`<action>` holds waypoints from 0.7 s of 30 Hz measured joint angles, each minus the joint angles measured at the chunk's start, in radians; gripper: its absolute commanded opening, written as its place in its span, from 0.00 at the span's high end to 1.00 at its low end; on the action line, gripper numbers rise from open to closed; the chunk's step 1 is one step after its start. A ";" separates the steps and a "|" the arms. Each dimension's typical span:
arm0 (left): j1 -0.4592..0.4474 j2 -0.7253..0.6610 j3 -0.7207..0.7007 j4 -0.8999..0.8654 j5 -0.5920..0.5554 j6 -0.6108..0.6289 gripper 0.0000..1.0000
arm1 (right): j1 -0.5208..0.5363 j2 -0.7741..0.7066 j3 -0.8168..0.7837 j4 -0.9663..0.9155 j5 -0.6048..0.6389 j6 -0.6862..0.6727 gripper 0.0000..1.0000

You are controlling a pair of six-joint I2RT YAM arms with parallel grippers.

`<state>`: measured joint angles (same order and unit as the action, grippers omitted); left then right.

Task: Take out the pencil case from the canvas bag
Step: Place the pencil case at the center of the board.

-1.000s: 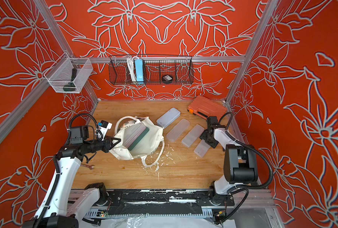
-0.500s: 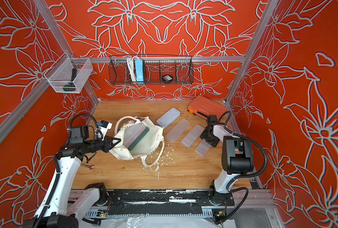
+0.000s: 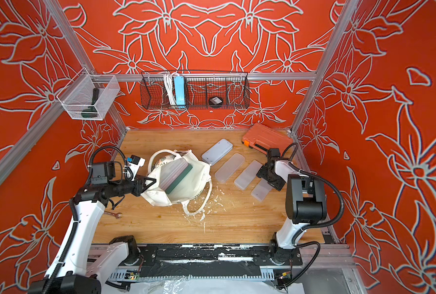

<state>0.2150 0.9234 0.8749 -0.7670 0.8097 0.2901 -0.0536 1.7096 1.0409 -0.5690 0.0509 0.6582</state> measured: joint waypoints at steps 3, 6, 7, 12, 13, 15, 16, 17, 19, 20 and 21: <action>0.000 0.000 0.000 0.000 0.000 0.000 1.00 | 0.000 -0.008 0.000 0.000 0.011 0.000 0.02; 0.000 0.000 0.000 0.000 0.000 0.000 1.00 | 0.000 -0.030 -0.005 0.002 0.013 0.000 0.02; 0.000 0.000 0.000 0.000 0.000 0.000 1.00 | 0.000 -0.039 -0.007 0.002 0.013 0.001 0.02; 0.000 0.000 0.000 0.000 0.000 0.000 1.00 | 0.000 -0.089 -0.034 0.010 0.011 0.004 0.02; 0.000 0.000 0.000 0.000 -0.001 0.000 1.00 | 0.000 -0.101 -0.042 0.012 0.011 0.006 0.02; 0.000 0.000 0.000 0.000 -0.001 0.000 1.00 | 0.000 -0.124 -0.056 0.012 0.011 0.010 0.02; 0.000 0.000 0.000 0.000 -0.001 0.000 1.00 | 0.000 -0.134 -0.062 0.012 0.011 0.013 0.02; 0.000 0.000 0.000 0.000 -0.001 0.000 1.00 | 0.000 -0.142 -0.066 0.011 0.011 0.020 0.02; 0.000 0.000 0.000 0.000 -0.002 0.000 1.00 | 0.000 -0.158 -0.072 0.008 0.007 0.034 0.02; 0.000 -0.001 0.000 0.000 -0.003 -0.001 1.00 | 0.000 -0.169 -0.078 0.007 0.002 0.041 0.02; 0.000 -0.002 0.000 0.001 -0.003 -0.001 1.00 | 0.000 -0.181 -0.085 0.008 -0.005 0.048 0.02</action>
<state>0.2150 0.9218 0.8749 -0.7662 0.8066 0.2890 -0.0536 1.5288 0.9558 -0.5610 0.0460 0.7067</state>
